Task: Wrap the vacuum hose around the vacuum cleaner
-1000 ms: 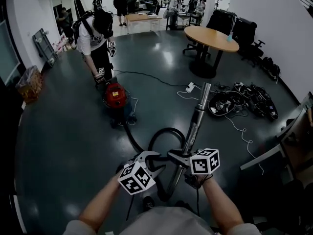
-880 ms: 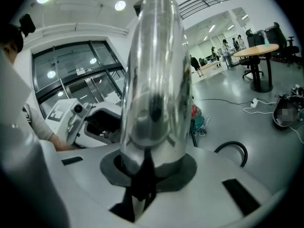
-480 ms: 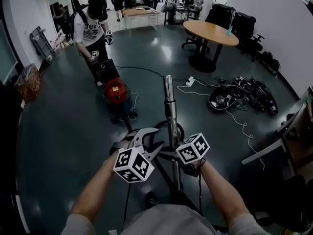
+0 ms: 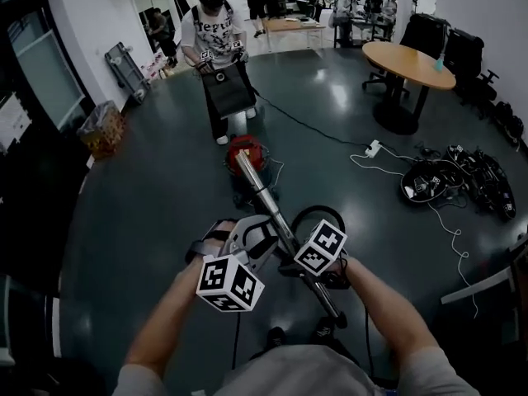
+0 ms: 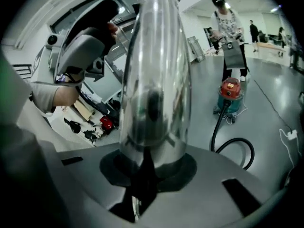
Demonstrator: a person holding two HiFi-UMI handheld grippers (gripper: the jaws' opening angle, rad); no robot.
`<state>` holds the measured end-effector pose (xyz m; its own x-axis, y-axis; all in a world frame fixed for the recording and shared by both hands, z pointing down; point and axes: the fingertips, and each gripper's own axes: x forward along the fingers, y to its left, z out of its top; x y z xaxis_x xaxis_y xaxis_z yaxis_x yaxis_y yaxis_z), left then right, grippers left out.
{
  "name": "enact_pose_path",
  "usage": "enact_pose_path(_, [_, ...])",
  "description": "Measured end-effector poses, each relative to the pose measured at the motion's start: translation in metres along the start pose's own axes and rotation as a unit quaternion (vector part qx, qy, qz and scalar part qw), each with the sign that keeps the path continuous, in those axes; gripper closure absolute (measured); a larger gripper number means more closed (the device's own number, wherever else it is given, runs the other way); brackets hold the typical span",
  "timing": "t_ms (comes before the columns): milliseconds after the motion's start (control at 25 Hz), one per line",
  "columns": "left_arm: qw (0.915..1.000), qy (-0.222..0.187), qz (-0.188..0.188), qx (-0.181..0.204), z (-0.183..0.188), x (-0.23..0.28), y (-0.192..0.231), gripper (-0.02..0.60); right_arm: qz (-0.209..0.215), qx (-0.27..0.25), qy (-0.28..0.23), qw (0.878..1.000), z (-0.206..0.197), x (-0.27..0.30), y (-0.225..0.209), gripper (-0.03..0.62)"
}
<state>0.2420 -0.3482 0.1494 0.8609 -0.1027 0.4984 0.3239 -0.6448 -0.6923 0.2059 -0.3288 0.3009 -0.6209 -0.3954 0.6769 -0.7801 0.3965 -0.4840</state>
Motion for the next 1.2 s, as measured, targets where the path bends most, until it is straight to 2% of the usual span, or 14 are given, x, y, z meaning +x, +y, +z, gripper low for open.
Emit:
enact_pose_path(120, [0.9989, 0.046, 0.012, 0.007, -0.012, -0.007, 0.002, 0.403, 0.019, -0.039, 0.047, 0.998, -0.002, 0.011, 0.001, 0.522])
enact_pose_path(280, [0.9942, 0.107, 0.007, 0.007, -0.029, -0.020, -0.004, 0.405, 0.046, -0.081, 0.098, 0.991, -0.004, 0.030, 0.008, 0.522])
enact_pose_path(480, [0.9778, 0.202, -0.043, 0.038, -0.054, -0.030, -0.029, 0.404, 0.060, -0.130, 0.147, 0.979, -0.007, 0.059, 0.021, 0.522])
enact_pose_path(640, [0.9635, 0.241, -0.104, 0.052, -0.065, -0.037, -0.062, 0.403, 0.040, -0.158, 0.170, 0.972, -0.026, 0.075, 0.035, 0.522])
enact_pose_path(760, [0.9479, 0.275, -0.147, 0.065, -0.075, -0.038, -0.080, 0.403, 0.025, -0.184, 0.184, 0.965, -0.037, 0.080, 0.040, 0.522])
enact_pose_path(1040, [0.9144, 0.297, -0.264, 0.078, -0.081, -0.026, -0.119, 0.403, -0.030, -0.236, 0.197, 0.951, -0.058, 0.072, 0.031, 0.521])
enact_pose_path(1120, [0.9094, 0.295, -0.282, 0.081, -0.083, -0.020, -0.123, 0.405, -0.061, -0.252, 0.194, 0.946, -0.057, 0.066, 0.022, 0.521])
enact_pose_path(1200, [0.9083, 0.289, -0.292, 0.080, -0.081, -0.012, -0.124, 0.405, -0.094, -0.257, 0.195, 0.942, -0.056, 0.059, 0.010, 0.520])
